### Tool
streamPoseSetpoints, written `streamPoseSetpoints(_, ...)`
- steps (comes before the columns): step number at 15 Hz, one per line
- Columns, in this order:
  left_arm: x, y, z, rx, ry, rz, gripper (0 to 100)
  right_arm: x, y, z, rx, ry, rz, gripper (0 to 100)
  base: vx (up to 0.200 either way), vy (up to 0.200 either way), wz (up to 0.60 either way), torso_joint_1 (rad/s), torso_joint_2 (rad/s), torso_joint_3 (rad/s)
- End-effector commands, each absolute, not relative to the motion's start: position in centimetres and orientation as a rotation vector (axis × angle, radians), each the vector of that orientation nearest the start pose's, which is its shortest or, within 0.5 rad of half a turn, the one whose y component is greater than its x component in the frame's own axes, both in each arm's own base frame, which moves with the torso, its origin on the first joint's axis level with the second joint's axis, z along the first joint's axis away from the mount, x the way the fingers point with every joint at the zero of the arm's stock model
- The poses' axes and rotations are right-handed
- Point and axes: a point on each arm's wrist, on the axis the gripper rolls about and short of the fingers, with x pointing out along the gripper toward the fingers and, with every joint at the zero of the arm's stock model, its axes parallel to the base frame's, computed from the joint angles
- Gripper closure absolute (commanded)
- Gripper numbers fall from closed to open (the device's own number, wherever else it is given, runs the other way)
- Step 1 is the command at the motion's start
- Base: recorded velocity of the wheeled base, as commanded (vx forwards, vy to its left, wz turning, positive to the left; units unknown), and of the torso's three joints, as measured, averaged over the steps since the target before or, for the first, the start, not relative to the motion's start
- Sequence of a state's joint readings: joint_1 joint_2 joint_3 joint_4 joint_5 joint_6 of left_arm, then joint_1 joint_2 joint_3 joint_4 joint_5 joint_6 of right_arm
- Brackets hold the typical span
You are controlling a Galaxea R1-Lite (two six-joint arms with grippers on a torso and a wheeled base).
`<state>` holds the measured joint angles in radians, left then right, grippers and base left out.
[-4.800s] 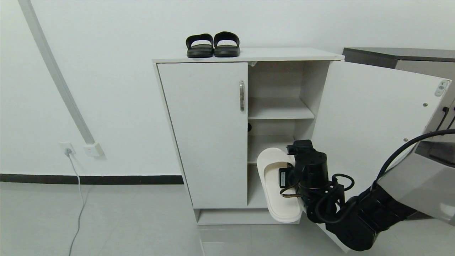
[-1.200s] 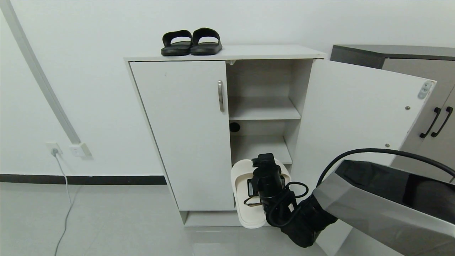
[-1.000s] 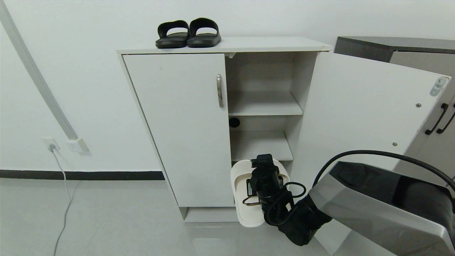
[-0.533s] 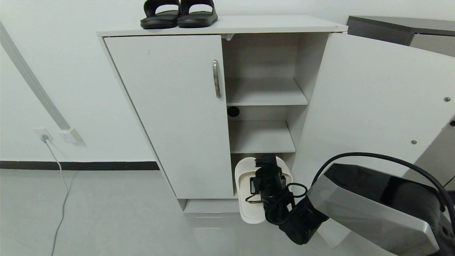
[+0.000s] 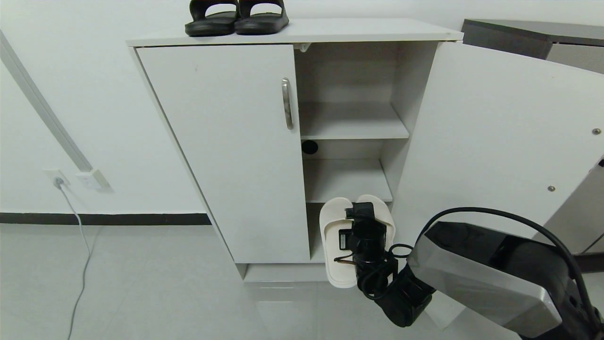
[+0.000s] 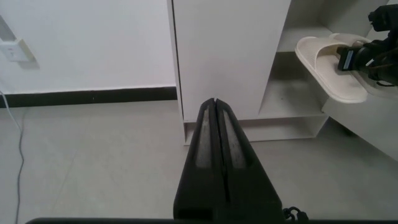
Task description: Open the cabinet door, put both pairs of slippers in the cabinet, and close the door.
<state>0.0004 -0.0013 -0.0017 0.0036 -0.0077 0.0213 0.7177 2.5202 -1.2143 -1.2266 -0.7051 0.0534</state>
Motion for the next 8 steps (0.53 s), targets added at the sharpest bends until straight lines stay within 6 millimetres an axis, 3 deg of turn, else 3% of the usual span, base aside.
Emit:
streamPoseSetpoints(1, -2.29, -0.02, 7.56, 0.021, 0.001, -0.008, 100, 35.55, 29.11, 1.65, -0.002, 0.063, 0.011, 100, 0.000, 0.000, 0.00, 0.000, 0.00, 0.000)
streamPoseSetpoints(5, -2.29, -0.02, 7.54, 0.021, 0.003, -0.006, 100, 35.61, 29.07, 1.70, 0.000, 0.061, 0.009, 100, 0.000, 0.000, 0.00, 0.000, 0.00, 0.000)
streamPoseSetpoints(8, -2.29, -0.02, 7.54, 0.021, 0.003, -0.006, 100, 35.61, 29.07, 1.70, -0.001, 0.061, 0.009, 100, 0.200, 0.000, 0.00, -0.002, 0.00, 0.002)
